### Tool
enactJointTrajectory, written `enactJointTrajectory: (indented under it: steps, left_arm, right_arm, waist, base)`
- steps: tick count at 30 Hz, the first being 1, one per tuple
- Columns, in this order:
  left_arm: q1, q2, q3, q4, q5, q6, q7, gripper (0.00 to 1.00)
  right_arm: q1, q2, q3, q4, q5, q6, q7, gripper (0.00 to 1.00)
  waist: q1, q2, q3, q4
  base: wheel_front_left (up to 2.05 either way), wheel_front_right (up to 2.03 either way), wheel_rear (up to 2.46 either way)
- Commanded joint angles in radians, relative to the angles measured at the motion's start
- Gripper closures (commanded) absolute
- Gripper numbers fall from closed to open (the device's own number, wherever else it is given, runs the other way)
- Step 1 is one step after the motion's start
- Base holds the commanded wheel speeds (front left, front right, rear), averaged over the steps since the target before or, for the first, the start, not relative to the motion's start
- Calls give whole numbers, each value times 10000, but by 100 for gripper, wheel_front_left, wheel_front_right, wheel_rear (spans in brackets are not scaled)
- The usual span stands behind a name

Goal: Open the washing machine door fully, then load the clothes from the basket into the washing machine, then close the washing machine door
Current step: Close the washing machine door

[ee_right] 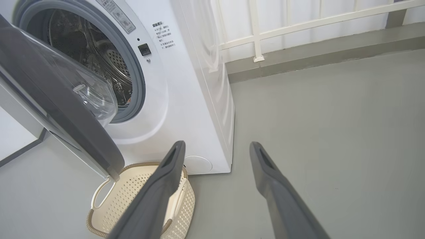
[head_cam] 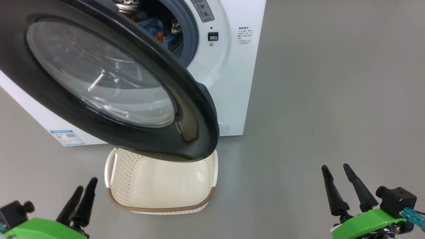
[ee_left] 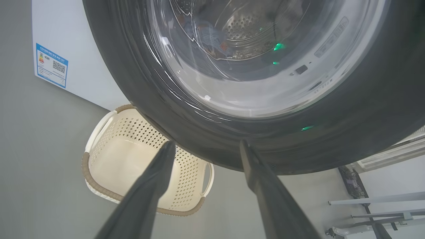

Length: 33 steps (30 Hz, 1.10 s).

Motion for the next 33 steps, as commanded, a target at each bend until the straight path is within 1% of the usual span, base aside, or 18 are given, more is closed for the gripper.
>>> enactJointTrajectory:
  steps: [1, 5, 6, 7, 14, 17, 18, 25, 27, 29, 31, 33]
  left_arm:
    - [-264, 441, 135, -19, 136, -29, -397, 0]
    - [-389, 493, -298, 320, 478, -29, -798, 0]
    - [-438, 481, -409, 554, 832, -29, -871, 0]
    - [-471, 443, -302, 703, 1103, -29, -884, 0]
    - [-170, -585, 1338, 1142, 3622, -29, -896, 0]
    - [-12, -984, 1872, 1121, 4835, -29, -896, 0]
    - [-12, -984, 1872, 1121, 4835, -29, -896, 0]
    - [427, -1955, 3096, 738, 7355, -29, -897, 0]
    - [575, -2265, 3445, 573, 7909, -29, -897, 0]
    - [731, -2521, 3584, 463, 8378, -29, -898, 0]
    - [869, -2778, 3707, 526, 8540, -29, -898, 0]
    - [946, -2866, 3695, 588, 8738, -29, -898, 0]
  right_arm:
    - [45, -160, 136, -268, -4, 29, -120, 0]
    - [205, -228, 10, -303, 12, 29, -120, 0]
    - [272, -260, -44, -310, 21, 29, -120, 0]
    - [297, -270, -65, -315, 21, 29, -120, 0]
    - [382, -310, -166, -371, 17, 29, -120, 0]
    - [425, -336, -215, -380, 14, 29, -120, 0]
    - [425, -336, -215, -380, 14, 29, -120, 0]
    - [444, -379, -288, -416, 19, 29, -120, 0]
    - [443, -389, -288, -415, 24, 29, -120, 0]
    - [448, -396, -287, -411, 21, 29, -120, 0]
    - [461, -387, -279, -403, 15, 29, -120, 0]
    - [463, -378, -246, -391, 9, 29, -120, 0]
  waist:
    - [0, -1, -27, -4]
    - [0, -1, -81, -20]
    - [0, -1, -102, -44]
    - [0, -1, -112, -57]
    - [0, -1, -171, -182]
    - [0, -1, -203, -203]
    - [0, -1, -203, -203]
    - [0, -1, -231, -257]
    - [0, -1, -241, -263]
    - [0, -1, -259, -267]
    - [0, -1, -268, -268]
    - [0, -1, -270, -276]
  base:
    - [0, 0, 0]
    - [0, 0, 0]
    - [0, 0, 0]
    - [0, 0, 0]
    - [0, 0, 0]
    - [0, 0, 0]
    - [0, 0, 0]
    - [0, 0, 0]
    - [0, 0, 0]
    - [0, 0, 0]
    - [0, 0, 0]
    - [0, 0, 0]
